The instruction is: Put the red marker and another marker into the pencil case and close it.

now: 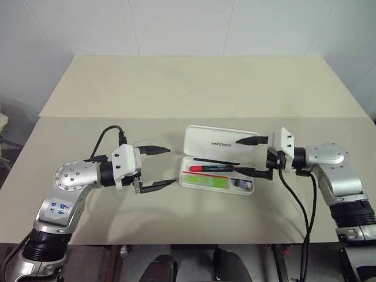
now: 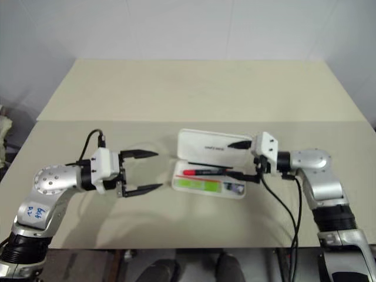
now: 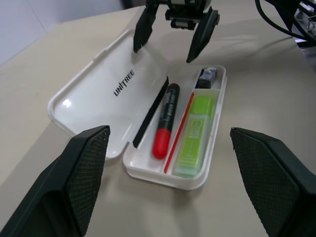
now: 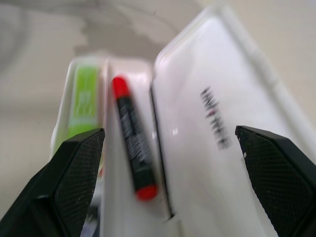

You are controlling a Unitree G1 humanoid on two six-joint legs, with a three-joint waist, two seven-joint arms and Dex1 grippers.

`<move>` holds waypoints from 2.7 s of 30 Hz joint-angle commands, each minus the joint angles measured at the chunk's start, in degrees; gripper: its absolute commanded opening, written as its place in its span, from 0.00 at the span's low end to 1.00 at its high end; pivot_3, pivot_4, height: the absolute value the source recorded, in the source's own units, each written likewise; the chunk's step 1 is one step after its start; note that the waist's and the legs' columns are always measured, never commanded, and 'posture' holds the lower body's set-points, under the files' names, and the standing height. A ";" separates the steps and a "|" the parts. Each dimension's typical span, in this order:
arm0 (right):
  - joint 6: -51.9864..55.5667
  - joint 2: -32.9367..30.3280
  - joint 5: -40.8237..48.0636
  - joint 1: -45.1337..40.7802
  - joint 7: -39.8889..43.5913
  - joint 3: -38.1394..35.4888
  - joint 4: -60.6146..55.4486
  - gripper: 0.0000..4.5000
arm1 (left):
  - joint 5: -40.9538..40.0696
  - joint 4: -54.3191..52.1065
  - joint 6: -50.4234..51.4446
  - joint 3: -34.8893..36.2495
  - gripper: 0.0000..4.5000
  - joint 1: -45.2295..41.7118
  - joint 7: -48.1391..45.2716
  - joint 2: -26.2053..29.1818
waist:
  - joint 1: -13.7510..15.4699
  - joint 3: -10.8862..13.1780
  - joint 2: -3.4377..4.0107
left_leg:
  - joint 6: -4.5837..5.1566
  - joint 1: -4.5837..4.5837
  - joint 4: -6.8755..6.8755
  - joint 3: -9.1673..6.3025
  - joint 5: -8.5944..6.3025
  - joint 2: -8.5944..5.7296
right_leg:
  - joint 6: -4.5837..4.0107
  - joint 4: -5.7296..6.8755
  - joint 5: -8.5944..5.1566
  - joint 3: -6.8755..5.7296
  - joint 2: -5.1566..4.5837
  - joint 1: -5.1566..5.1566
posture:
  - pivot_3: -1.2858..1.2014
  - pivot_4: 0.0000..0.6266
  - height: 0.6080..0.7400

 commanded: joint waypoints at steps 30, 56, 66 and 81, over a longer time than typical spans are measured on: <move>6.44 -7.07 6.61 29.70 -9.86 -26.20 -18.98 1.00 | 4.39 24.33 -18.78 5.77 0.01 -13.72 3.69 -7.47 | 0.40 -0.01 -0.06 | 0.03 -0.03 0.31 0.03 -0.03 -0.02 | 0.17 0.01 0.10 -0.11 0.00 0.12 | 0.52 0.24 1.00; 6.38 -6.87 6.22 24.26 -12.87 -23.72 -20.21 1.00 | 14.51 37.13 -4.42 -7.58 0.01 -26.21 13.39 -19.53 | 0.06 -0.02 -0.17 | 0.03 -0.08 0.52 0.09 -0.03 -0.15 | 0.42 -0.06 0.25 -0.08 0.03 0.14 | 0.52 0.24 1.00; 8.24 -6.00 6.65 24.19 -15.16 -23.28 -22.60 1.00 | 13.55 35.23 -3.44 -9.16 0.01 -25.10 9.56 -20.36 | 0.26 -0.02 -0.17 | 0.04 -0.09 0.56 0.07 -0.03 -0.13 | 0.43 -0.06 0.26 -0.06 0.01 0.17 | 0.52 0.24 1.00; 10.43 -4.48 7.46 22.48 -17.99 -21.47 -23.89 1.00 | 19.76 28.27 -12.55 -19.21 0.01 -24.76 -5.98 -12.80 | 0.16 -0.02 -0.16 | 0.04 -0.07 0.55 0.10 -0.03 -0.13 | 0.43 -0.09 0.26 -0.05 0.00 0.18 | 0.52 0.24 1.00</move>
